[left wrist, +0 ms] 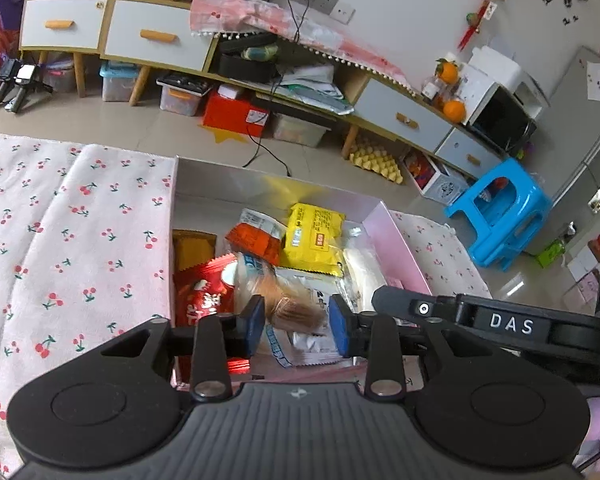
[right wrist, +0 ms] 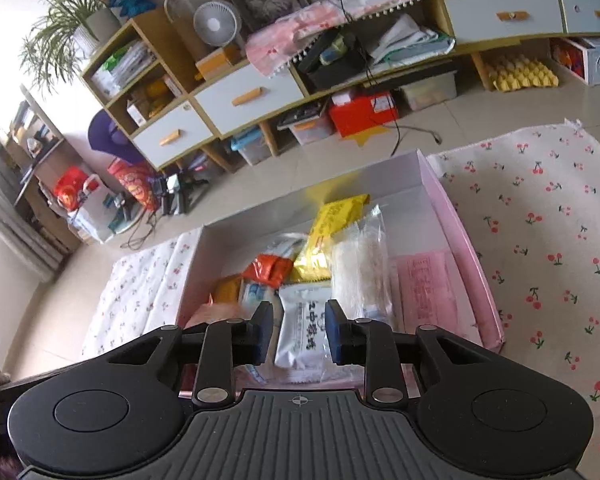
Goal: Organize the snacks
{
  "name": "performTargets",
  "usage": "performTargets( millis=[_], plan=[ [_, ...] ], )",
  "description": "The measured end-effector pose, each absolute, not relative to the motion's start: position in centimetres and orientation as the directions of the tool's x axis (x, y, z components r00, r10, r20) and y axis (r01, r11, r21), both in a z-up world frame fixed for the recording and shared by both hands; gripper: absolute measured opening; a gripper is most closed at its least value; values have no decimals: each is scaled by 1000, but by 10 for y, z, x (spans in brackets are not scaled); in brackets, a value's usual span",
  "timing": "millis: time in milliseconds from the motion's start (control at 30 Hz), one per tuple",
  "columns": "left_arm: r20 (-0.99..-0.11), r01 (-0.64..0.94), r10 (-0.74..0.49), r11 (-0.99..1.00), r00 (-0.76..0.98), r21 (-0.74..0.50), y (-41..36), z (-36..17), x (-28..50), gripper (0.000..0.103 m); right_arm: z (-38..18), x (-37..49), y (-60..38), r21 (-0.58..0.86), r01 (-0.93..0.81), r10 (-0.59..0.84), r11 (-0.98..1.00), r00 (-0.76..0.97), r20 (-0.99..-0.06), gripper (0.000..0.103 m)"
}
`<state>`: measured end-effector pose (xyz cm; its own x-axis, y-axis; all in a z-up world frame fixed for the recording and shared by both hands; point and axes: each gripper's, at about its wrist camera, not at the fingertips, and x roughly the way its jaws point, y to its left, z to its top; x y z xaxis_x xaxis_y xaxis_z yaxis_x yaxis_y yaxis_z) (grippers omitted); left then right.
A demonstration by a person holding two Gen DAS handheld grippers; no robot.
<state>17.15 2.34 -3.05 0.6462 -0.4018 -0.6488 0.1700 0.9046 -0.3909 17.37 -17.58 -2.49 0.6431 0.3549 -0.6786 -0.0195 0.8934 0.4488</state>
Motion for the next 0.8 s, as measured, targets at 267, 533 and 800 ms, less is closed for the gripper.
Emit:
performTargets(
  millis=[267, 533, 800],
  plan=[
    [-660, 181, -383, 917, 646, -355, 23, -20, 161, 50, -11, 139, -174, 358, -140, 374, 923, 548, -748, 54],
    [-668, 175, -352, 932, 656, -319, 36, -7, 143, 60, -36, 109, -158, 311, -98, 326, 945, 343, -881, 60],
    [-671, 163, -327, 941, 665, -297, 51, -2, 131, 64, -55, 97, -129, 242, -113, 264, 964, 275, -924, 54]
  ],
)
